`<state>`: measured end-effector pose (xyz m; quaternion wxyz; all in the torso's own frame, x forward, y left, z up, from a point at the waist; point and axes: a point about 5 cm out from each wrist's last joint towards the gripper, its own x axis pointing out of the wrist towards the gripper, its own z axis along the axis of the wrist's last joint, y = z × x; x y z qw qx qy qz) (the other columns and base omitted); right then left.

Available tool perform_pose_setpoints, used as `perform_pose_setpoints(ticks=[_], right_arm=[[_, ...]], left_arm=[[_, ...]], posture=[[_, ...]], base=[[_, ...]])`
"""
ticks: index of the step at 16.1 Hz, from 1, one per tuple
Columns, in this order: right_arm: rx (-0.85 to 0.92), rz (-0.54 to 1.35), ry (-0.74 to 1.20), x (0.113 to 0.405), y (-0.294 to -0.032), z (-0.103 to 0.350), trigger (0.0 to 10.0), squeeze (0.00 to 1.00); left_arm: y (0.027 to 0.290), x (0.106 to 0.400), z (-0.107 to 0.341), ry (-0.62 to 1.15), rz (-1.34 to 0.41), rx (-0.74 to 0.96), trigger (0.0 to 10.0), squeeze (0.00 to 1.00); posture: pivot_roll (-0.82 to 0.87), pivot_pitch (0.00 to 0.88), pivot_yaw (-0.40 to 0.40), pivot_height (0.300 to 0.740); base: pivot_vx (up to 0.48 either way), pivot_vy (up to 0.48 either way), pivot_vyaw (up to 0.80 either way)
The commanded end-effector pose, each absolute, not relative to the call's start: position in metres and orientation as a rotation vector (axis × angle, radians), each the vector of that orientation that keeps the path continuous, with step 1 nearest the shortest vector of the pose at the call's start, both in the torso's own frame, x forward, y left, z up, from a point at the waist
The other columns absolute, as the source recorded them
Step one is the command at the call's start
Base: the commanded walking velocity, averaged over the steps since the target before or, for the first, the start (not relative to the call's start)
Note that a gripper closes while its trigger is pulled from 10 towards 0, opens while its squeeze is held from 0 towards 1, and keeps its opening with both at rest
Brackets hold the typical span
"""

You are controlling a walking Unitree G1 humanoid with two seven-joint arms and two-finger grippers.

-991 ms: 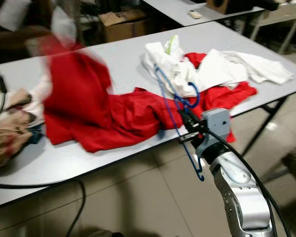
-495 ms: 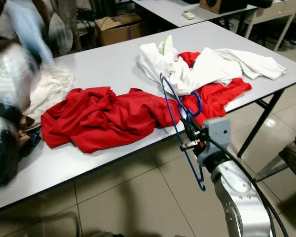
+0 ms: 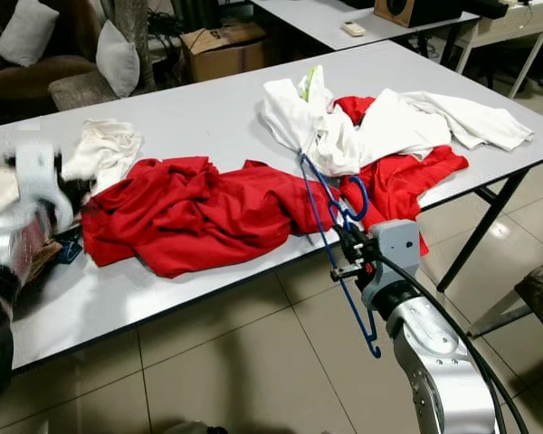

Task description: Hang hanger

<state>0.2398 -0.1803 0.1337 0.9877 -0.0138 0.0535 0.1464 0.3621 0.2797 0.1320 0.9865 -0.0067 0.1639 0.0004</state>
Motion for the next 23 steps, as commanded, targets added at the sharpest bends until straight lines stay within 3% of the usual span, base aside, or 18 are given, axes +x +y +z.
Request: perform_pose_setpoints(ticks=[1,6,9,10,11,15,21,22,23], right_arm=[[-0.024,0.299,0.114,0.241,-0.179,0.134,10.0,0.00],[-0.013,0.306,0.112,0.241,-0.177,0.134,10.0,0.00],[-0.011,0.309,0.108,0.241,-0.176,0.135,10.0,0.00],[-0.010,0.308,0.107,0.240,-0.176,0.135,10.0,0.00],[-0.010,0.308,0.107,0.240,-0.176,0.135,10.0,0.00],[-0.007,0.310,0.106,0.240,-0.175,0.135,10.0,0.00],[-0.010,0.315,0.102,0.238,-0.175,0.136,10.0,0.00],[-0.010,0.315,0.101,0.238,-0.175,0.136,10.0,0.00],[-0.011,0.318,0.099,0.238,-0.175,0.137,10.0,0.00]], left_arm=[[0.281,0.364,0.140,0.300,-0.009,-0.038,10.0,1.00],[0.267,0.360,0.135,0.260,-0.134,-0.113,10.0,1.00],[0.258,0.358,0.129,0.257,-0.186,-0.072,10.0,1.00],[0.256,0.355,0.124,0.262,-0.223,0.007,10.0,0.05],[0.255,0.354,0.121,0.273,-0.240,0.036,10.0,0.00],[0.264,0.351,0.110,0.322,-0.128,0.179,10.0,0.00],[0.262,0.354,0.106,0.318,-0.072,0.002,10.0,0.00],[0.261,0.354,0.103,0.326,-0.066,-0.029,4.8,0.00],[0.260,0.352,0.099,0.353,-0.055,-0.044,0.2,0.00]], posture=[[-0.12,0.000,0.091,0.740],[-0.11,0.000,0.090,0.740],[-0.12,0.000,0.096,0.740],[-0.12,0.000,0.098,0.740],[-0.12,0.000,0.098,0.740],[-0.12,0.004,0.097,0.740],[-0.13,0.006,0.099,0.740],[-0.14,0.001,0.101,0.740],[-0.14,0.000,0.102,0.740]], base=[[0.000,0.000,0.00],[0.000,0.000,0.00],[0.000,0.000,0.00],[0.000,0.000,0.00],[0.000,0.000,0.00],[0.000,0.000,0.00],[0.000,0.000,0.00],[0.000,0.000,0.00],[0.000,0.000,0.00]])
